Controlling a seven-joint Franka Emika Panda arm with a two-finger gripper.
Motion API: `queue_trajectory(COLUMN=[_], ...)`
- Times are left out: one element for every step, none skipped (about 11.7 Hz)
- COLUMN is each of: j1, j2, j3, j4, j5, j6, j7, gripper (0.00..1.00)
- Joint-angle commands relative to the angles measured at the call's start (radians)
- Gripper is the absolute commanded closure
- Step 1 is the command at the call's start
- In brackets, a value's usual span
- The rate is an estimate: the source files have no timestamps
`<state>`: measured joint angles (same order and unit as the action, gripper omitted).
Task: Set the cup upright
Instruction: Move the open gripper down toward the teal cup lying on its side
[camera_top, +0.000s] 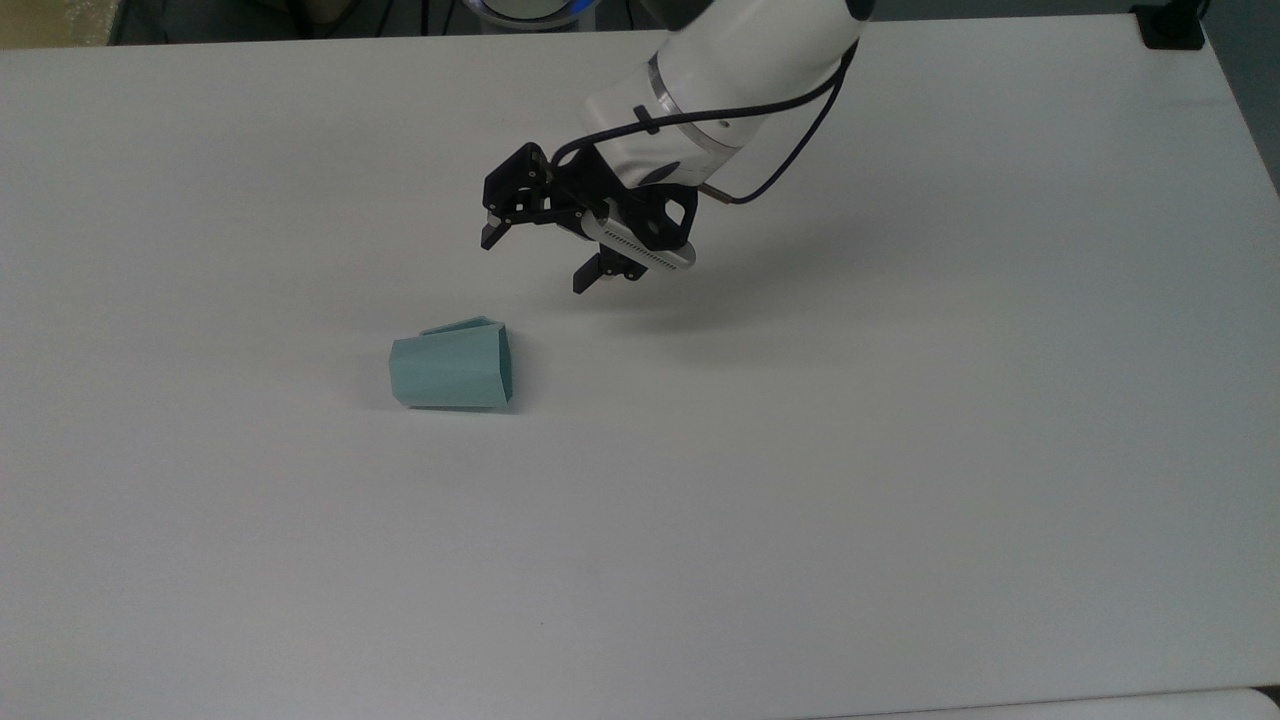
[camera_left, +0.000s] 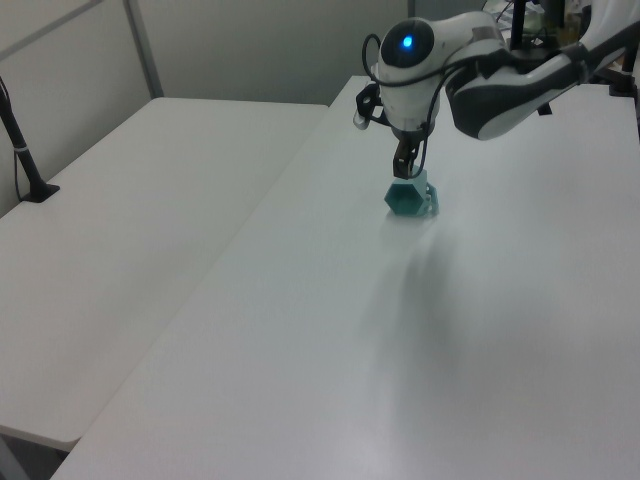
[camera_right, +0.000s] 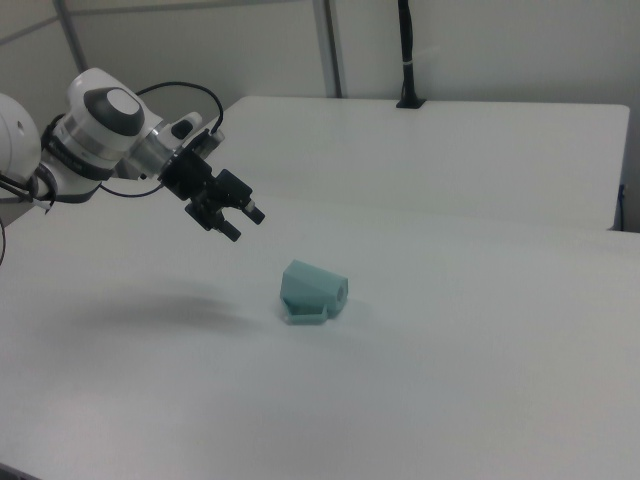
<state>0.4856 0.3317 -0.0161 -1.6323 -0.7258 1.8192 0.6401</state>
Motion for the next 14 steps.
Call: queue_trajectory(j1=[0.042,0.051,0.053,0.053,0.053,0.053,0.050,0.042,0.033,0.016,0.005,-0.004,-0.008,-0.010], j2=[0.048,0.088,0.116,0.136,0.154,0.165,0.174,0.196,0.208,0.217,0.236,0.242,0.242,0.244], j3=[-0.008,-0.007,-0.005,-0.005,-0.001,-0.001,-0.002,-0.002,-0.004,-0.002,-0.002,-0.002,-0.002,-0.002], j4=[0.002,0.002,0.003,0.003,0.005,0.005,0.003,0.005,0.005,0.005,0.005,0.005,0.005,0.005], j5=[-0.130,-0.168,-0.188,-0.219,-0.233,-0.242,-0.257,-0.267,-0.277,-0.294,-0.311,-0.317,-0.319,-0.319], j6=[-0.030,-0.040,-0.040,-0.040,-0.040,-0.040,-0.040,-0.043,-0.041,-0.041,-0.040,-0.038,-0.037,-0.034], j7=[0.052,0.053,0.055,0.056,0.056,0.056,0.056,0.058,0.064,0.069,0.079,0.085,0.085,0.085], gripper=[0.00,0.00,0.00,0.00,0.00,0.00,0.00,0.00,0.00,0.00,0.00,0.00,0.00,0.00])
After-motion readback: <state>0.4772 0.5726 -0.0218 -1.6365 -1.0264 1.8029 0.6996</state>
